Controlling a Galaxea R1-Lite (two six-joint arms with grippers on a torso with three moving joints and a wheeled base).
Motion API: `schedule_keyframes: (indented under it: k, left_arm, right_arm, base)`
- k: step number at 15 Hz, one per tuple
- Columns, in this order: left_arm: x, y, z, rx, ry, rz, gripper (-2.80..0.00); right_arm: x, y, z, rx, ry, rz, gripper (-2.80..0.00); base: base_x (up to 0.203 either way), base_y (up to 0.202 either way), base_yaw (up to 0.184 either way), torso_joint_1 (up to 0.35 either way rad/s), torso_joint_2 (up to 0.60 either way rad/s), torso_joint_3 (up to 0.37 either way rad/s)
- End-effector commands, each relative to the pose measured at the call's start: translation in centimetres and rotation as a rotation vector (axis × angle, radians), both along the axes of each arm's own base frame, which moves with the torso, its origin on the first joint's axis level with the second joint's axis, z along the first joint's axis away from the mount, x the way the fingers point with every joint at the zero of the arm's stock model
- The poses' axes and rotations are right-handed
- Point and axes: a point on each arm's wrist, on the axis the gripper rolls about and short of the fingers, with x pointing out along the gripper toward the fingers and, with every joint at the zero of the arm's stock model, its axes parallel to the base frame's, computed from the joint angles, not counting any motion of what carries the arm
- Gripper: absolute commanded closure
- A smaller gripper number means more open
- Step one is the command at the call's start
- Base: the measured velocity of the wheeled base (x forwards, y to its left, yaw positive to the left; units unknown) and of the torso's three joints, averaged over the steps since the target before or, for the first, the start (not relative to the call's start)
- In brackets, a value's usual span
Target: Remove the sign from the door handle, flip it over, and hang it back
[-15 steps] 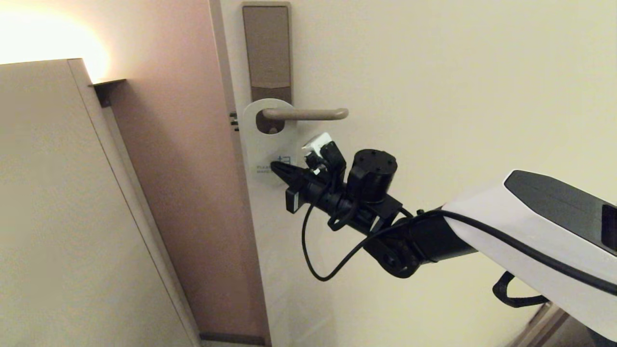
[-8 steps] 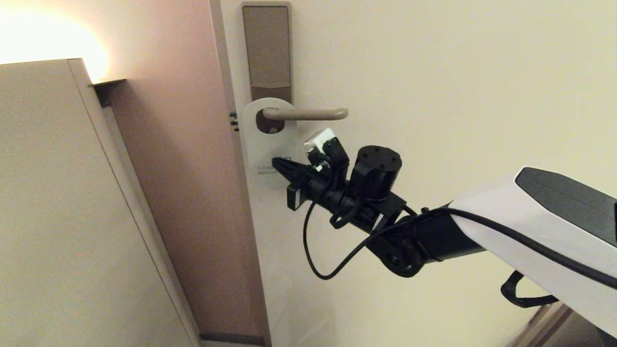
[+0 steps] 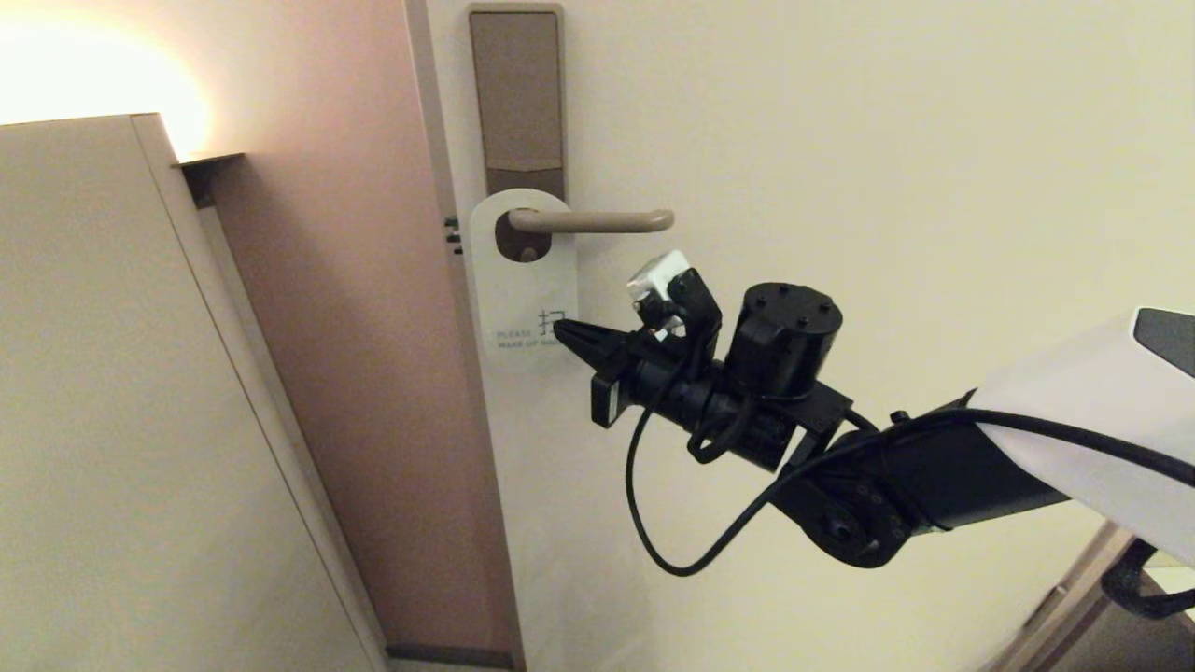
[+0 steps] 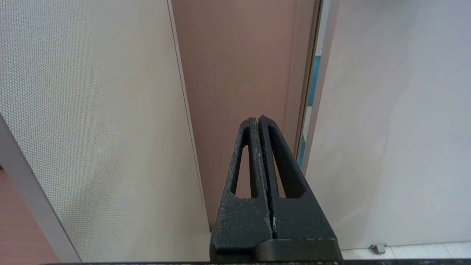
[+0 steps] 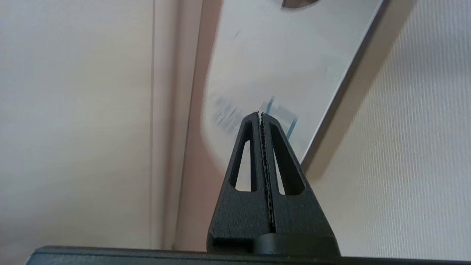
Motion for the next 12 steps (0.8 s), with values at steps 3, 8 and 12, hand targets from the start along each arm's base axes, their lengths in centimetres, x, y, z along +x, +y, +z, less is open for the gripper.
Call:
schedule_keyframes:
  k: [3, 8, 12]
  left_arm:
    - [0.0, 0.0, 0.0, 0.000, 0.001, 0.000, 0.00]
    - [0.0, 0.0, 0.0, 0.000, 0.001, -0.001, 0.00]
    - [0.0, 0.0, 0.0, 0.000, 0.001, -0.001, 0.00]
  right_arm:
    - [-2.7, -3.0, 1.1, -0.016, 0.024, -0.015, 0.00]
    - [-4.9, -10.0, 2.3, -0.033, 0.046, -0.146, 0.00]
    - [-8.2, -17.1, 1.7, -0.053, 0.095, -0.314, 0.00]
  base:
    - [0.000, 0.000, 0.000, 0.000, 0.00, 0.000]
    - [0.000, 0.000, 0.000, 0.000, 0.00, 0.000]
    - [0.000, 0.000, 0.000, 0.000, 0.00, 0.000]
